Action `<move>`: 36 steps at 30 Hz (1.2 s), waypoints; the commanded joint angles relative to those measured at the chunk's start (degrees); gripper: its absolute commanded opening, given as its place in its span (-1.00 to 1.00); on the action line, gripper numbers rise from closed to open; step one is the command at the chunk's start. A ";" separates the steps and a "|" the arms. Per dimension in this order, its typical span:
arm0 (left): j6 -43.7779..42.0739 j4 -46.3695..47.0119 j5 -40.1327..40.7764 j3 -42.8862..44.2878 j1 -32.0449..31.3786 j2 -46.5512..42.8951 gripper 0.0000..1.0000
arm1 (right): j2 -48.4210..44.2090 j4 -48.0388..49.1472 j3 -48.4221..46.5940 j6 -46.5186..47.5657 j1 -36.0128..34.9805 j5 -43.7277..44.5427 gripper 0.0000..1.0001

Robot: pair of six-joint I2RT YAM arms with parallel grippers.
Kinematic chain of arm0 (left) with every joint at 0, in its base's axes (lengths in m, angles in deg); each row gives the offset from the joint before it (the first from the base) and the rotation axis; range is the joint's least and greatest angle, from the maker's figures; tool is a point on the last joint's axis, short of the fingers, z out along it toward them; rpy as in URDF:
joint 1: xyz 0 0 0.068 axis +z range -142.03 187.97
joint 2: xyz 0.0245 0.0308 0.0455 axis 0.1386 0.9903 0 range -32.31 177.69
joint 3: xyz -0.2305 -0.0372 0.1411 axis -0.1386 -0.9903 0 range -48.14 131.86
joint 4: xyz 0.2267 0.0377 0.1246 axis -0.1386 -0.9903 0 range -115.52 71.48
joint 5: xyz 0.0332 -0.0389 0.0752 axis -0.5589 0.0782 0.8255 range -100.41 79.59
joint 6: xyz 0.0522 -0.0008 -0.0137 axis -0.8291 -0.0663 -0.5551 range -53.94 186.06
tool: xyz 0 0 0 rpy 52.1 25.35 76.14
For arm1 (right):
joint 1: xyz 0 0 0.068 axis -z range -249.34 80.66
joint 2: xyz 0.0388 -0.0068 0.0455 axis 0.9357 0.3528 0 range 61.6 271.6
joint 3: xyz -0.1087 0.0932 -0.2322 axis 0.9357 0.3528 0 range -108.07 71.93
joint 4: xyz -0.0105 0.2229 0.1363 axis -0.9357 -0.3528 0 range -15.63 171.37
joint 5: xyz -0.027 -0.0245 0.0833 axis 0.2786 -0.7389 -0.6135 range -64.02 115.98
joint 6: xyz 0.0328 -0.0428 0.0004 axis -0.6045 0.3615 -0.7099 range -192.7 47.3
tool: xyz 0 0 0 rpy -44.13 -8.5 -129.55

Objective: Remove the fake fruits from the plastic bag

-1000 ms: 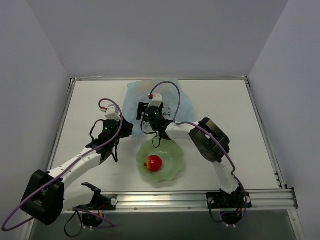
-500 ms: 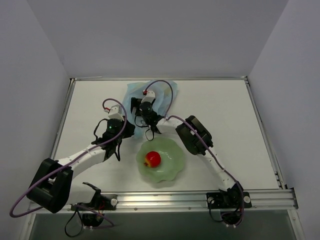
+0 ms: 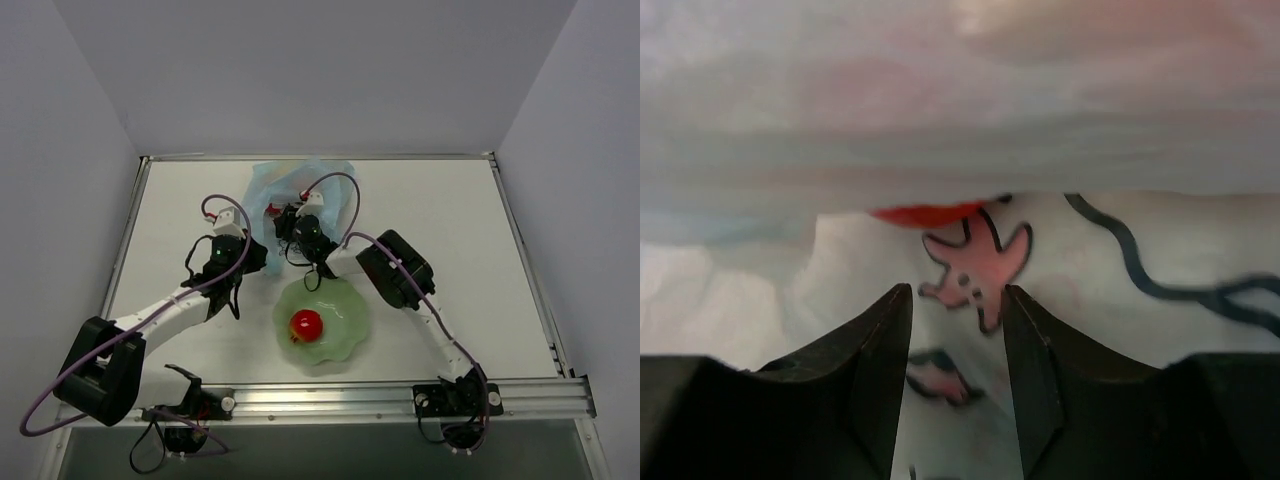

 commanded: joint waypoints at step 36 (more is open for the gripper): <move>1.87 1.73 -1.34 3.54 0.10 -0.71 -0.95 | -0.81 -12.43 -14.18 1.89 -0.90 11.60 1.00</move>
